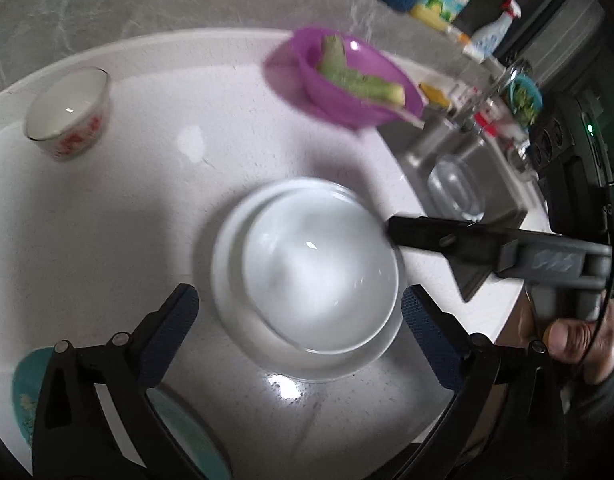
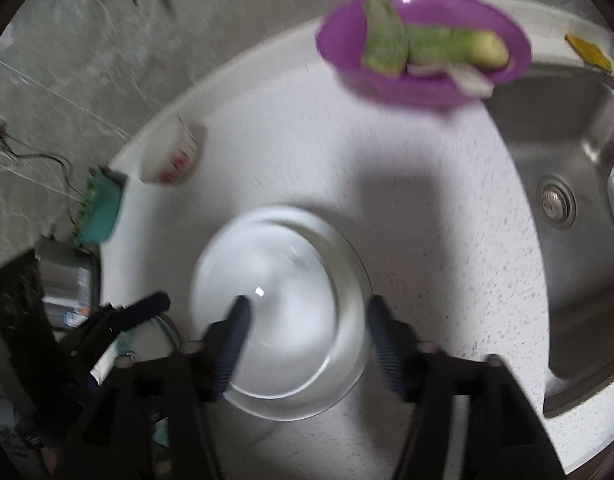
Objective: Organize plates and bowls
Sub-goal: 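Move both grippers to the pink-flower bowl by the wall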
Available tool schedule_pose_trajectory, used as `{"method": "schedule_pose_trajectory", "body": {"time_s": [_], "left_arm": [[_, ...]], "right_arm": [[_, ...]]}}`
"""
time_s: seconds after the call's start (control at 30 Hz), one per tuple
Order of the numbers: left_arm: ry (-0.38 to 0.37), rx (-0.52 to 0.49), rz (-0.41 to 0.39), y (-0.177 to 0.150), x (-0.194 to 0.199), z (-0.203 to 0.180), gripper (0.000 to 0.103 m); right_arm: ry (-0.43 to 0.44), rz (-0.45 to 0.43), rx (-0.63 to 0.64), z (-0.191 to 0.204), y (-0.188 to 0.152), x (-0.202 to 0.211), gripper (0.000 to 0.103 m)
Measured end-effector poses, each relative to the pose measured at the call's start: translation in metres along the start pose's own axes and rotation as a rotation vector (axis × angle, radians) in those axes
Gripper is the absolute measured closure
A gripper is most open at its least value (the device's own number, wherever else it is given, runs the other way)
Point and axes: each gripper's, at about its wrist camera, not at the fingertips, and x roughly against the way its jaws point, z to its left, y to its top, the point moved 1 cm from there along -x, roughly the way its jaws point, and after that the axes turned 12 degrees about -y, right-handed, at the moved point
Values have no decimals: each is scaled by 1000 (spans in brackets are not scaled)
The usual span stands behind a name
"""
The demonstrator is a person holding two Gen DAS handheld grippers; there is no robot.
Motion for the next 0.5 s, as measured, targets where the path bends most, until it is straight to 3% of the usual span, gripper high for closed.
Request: {"method": "schedule_pose_trajectory", "body": {"time_s": [0.07, 0.17, 0.23, 0.33, 0.43, 0.5], "left_arm": [[7, 5, -35, 6, 25, 8, 0], [35, 4, -132, 19, 74, 30, 0], [93, -23, -201, 30, 105, 52, 0], [177, 2, -230, 51, 142, 100, 0], [190, 82, -233, 73, 165, 144, 0], [151, 129, -226, 89, 171, 175, 0]], "right_arm": [[45, -60, -15, 2, 7, 18, 0], [165, -99, -26, 12, 28, 38, 0], [214, -124, -27, 21, 39, 45, 0], [240, -160, 25, 47, 59, 50, 0], [261, -167, 70, 78, 84, 46, 0], [262, -165, 84, 99, 101, 40, 0]]}}
